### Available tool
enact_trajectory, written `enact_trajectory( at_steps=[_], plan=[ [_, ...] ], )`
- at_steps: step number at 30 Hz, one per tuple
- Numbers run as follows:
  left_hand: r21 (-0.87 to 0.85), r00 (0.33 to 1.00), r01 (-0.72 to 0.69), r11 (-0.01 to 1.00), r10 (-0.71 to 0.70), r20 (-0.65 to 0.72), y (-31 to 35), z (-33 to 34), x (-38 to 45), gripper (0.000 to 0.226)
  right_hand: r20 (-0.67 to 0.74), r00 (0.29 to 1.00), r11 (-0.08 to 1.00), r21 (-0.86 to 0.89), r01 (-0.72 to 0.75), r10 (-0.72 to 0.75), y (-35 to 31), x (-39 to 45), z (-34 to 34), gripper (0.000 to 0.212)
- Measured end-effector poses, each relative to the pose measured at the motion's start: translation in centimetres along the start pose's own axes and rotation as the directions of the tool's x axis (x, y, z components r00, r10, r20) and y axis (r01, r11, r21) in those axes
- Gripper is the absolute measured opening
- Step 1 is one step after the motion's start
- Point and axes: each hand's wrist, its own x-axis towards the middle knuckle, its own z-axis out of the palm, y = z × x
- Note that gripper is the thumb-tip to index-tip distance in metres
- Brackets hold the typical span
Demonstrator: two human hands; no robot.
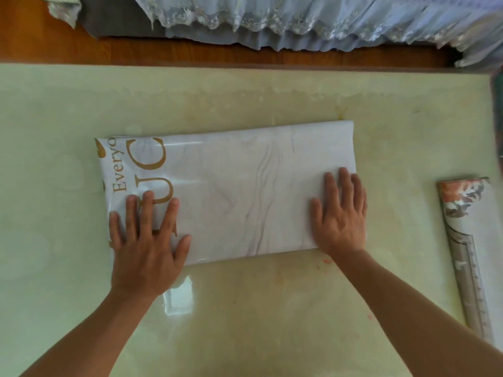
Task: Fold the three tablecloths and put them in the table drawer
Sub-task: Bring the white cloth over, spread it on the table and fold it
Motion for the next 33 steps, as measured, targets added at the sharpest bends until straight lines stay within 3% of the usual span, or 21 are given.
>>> enact_trajectory(
  at_steps=[5,9,12,15,17,24,27,33],
  plan=[
    [0.011,1.0,-0.002,1.0,0.002,-0.004,0.3,0.2,0.3,0.072,-0.077,0.997,0.999,0.036,0.019,-0.016,0.2,-0.1,0.3,0.063],
    [0.036,0.997,0.01,0.999,-0.013,0.07,0.8,-1.1,0.2,0.07,-0.089,0.996,0.999,0.032,-0.002,0.005,0.0,-0.2,0.3,0.061],
    [-0.065,0.998,0.057,0.996,-0.058,-0.011,4.5,-3.1,1.9,0.059,-0.114,0.993,0.999,0.031,0.012,-0.008,0.0,0.0,0.4,0.06],
    [-0.196,0.985,-0.134,0.971,0.109,-0.131,10.9,-4.0,4.6,0.051,-0.142,0.99,0.999,0.034,0.015,-0.01,0.0,-0.1,0.5,0.059],
    [-0.211,0.974,-0.215,0.954,0.192,-0.123,13.8,-3.3,5.8,0.056,-0.158,0.987,0.999,0.038,0.02,-0.013,0.2,-0.1,0.6,0.058],
    [-0.209,0.983,-0.183,0.961,0.173,-0.061,14.4,-0.5,6.8,0.055,-0.132,0.991,1.0,0.027,0.01,-0.007,-0.3,-0.1,0.6,0.055],
    [-0.213,0.983,-0.184,0.96,0.177,-0.052,14.5,-0.7,6.6,0.056,-0.237,0.966,0.982,0.129,0.139,-0.105,-3.2,-2.0,-0.4,0.046],
    [-0.202,0.979,-0.199,0.959,0.183,-0.094,14.5,0.0,6.7,0.049,-0.111,0.992,0.983,0.165,0.078,-0.06,-8.2,-3.1,1.6,0.053]
  ],
)
